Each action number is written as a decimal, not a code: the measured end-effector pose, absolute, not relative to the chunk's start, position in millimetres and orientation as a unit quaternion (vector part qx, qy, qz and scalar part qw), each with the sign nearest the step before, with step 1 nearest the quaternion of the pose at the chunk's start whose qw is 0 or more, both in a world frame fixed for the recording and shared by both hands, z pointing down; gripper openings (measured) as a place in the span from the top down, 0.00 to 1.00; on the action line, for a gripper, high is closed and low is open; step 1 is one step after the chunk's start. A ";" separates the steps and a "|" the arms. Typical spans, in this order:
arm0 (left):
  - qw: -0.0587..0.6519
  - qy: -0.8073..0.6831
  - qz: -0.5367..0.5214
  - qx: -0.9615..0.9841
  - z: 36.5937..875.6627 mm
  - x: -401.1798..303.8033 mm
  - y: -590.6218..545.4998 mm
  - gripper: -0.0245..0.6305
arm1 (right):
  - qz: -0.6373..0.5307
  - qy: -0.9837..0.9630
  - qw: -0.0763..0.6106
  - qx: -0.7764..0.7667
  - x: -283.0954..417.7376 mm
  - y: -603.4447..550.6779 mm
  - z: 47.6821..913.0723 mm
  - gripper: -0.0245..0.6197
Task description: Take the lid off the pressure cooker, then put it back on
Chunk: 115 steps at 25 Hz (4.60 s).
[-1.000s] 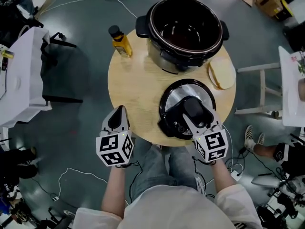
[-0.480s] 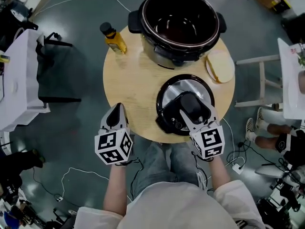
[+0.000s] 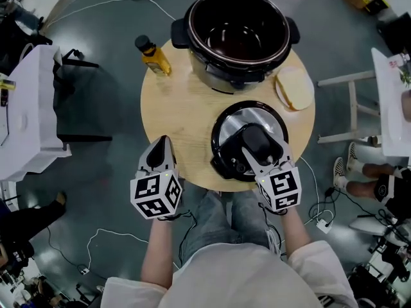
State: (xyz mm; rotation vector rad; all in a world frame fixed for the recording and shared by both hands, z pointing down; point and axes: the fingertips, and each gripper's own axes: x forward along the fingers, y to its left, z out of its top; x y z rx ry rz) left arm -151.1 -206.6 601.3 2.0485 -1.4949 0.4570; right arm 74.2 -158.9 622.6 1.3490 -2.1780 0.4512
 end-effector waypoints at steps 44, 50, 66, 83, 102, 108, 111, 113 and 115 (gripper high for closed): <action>0.198 -0.524 0.100 0.823 472.1 -111.9 -240.2 0.98 | 0.108 -0.797 0.184 0.565 114.2 -149.9 397.0 0.52; 0.189 -0.538 0.084 0.817 453.0 -115.9 -247.9 0.98 | 0.089 -0.814 0.183 0.544 121.9 -170.2 369.3 0.52; 0.192 -0.618 0.069 0.759 443.7 -146.6 -238.9 0.98 | 0.033 -0.871 0.203 0.446 127.7 -252.6 337.3 0.52; 0.206 -0.698 0.051 0.684 449.7 -165.5 -226.3 0.98 | -0.015 -0.917 0.223 0.332 112.1 -329.0 328.8 0.53; 0.223 -0.738 0.058 0.634 469.9 -175.4 -210.0 0.98 | -0.010 -0.944 0.232 0.234 82.8 -384.1 362.3 0.52; 0.229 -0.740 0.063 0.629 475.1 -186.5 -217.6 0.98 | -0.001 -0.945 0.235 0.229 68.6 -400.5 372.5 0.52; 0.229 -0.739 0.066 0.630 479.5 -189.4 -220.8 0.98 | 0.002 -0.945 0.236 0.226 62.6 -405.2 378.0 0.52; 0.231 -0.738 0.068 0.630 483.0 -191.5 -221.9 0.98 | 0.004 -0.945 0.238 0.223 59.0 -407.5 382.0 0.52; 0.233 -0.739 0.068 0.629 485.3 -192.4 -221.9 0.98 | 0.007 -0.946 0.238 0.221 57.5 -408.9 385.1 0.52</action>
